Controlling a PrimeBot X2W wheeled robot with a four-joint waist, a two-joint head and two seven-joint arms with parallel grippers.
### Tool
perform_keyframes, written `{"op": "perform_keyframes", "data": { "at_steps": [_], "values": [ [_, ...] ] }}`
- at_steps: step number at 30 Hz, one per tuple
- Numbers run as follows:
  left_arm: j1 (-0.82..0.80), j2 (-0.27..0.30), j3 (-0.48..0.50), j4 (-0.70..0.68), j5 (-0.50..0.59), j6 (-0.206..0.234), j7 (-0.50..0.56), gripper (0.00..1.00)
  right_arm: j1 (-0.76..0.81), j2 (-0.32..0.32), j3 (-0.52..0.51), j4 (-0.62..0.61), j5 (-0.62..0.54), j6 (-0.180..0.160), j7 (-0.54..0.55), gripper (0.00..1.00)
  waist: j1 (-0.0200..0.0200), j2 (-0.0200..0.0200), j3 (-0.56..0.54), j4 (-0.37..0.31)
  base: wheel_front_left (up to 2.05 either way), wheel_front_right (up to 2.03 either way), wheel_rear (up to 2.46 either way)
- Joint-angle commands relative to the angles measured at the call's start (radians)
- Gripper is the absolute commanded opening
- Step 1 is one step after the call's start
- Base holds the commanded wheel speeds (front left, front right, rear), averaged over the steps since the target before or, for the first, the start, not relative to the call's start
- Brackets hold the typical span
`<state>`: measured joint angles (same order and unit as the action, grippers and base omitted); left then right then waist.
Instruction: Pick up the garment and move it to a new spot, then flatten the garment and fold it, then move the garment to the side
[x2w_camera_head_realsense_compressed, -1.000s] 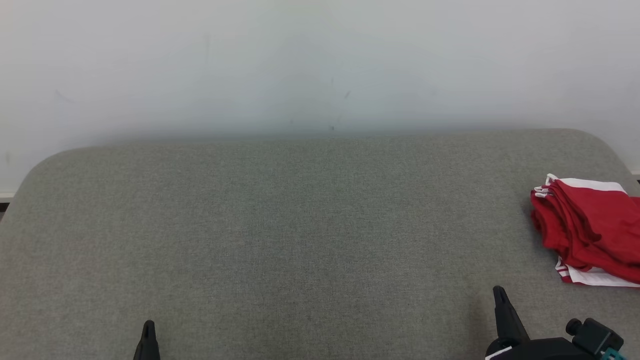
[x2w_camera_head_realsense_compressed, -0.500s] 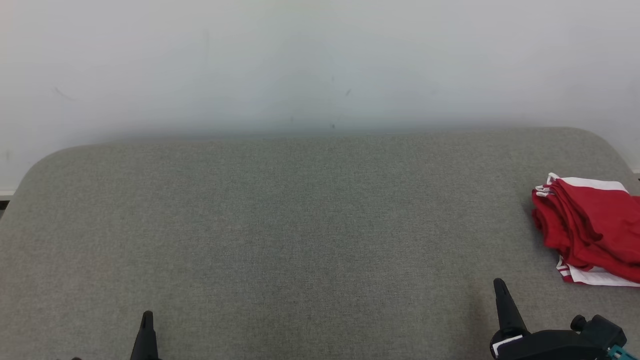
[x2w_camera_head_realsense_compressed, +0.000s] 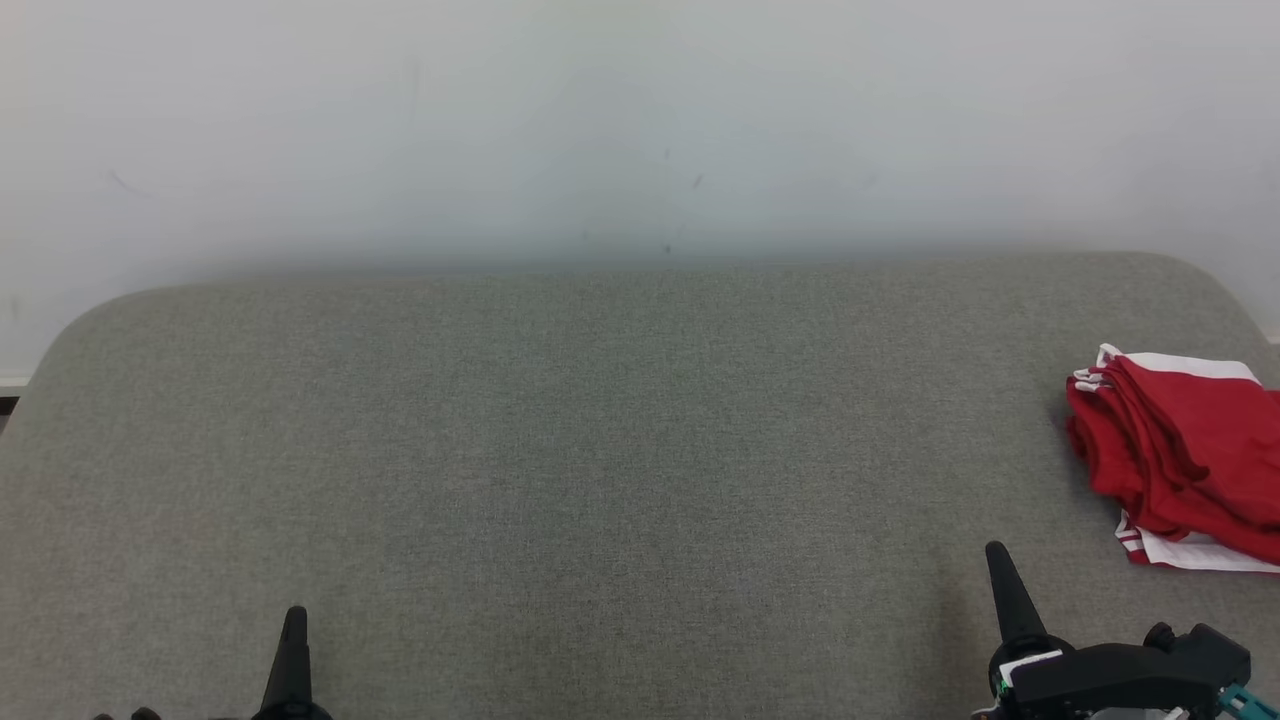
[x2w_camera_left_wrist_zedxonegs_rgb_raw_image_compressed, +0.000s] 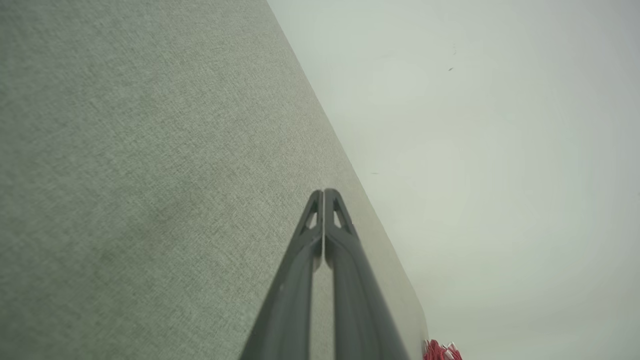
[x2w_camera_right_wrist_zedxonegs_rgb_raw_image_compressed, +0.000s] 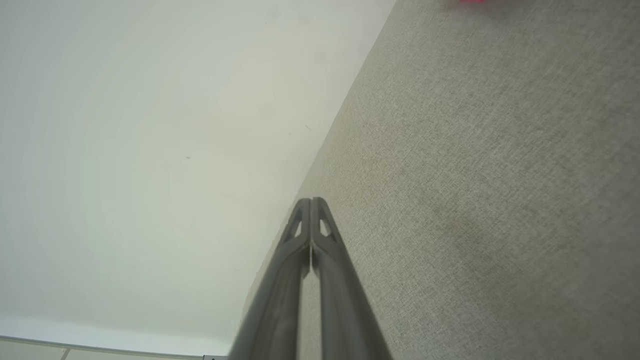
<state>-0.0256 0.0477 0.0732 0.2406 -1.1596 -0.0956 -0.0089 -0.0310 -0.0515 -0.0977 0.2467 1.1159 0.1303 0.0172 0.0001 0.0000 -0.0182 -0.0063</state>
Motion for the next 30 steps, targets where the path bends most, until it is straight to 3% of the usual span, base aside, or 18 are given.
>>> {"op": "perform_keyframes", "data": {
  "at_steps": [1, 30],
  "values": [
    [-0.022, 0.003, 0.005, -0.005, -0.023, -0.003, 0.007, 0.00, -0.019, 0.001, -0.002, -0.010, 0.027, 0.000, 0.004, 0.00, -0.0001, 0.0000, 0.000, 0.000, 0.00, 0.00, 0.00],
    [-0.060, 0.004, 0.026, 0.001, -0.260, -0.022, 0.072, 0.00, -0.055, 0.002, -0.010, -0.006, 0.287, 0.001, 0.056, 0.00, -0.0001, 0.0000, 0.011, 0.003, 0.00, 0.00, 0.00]
  ]
}}
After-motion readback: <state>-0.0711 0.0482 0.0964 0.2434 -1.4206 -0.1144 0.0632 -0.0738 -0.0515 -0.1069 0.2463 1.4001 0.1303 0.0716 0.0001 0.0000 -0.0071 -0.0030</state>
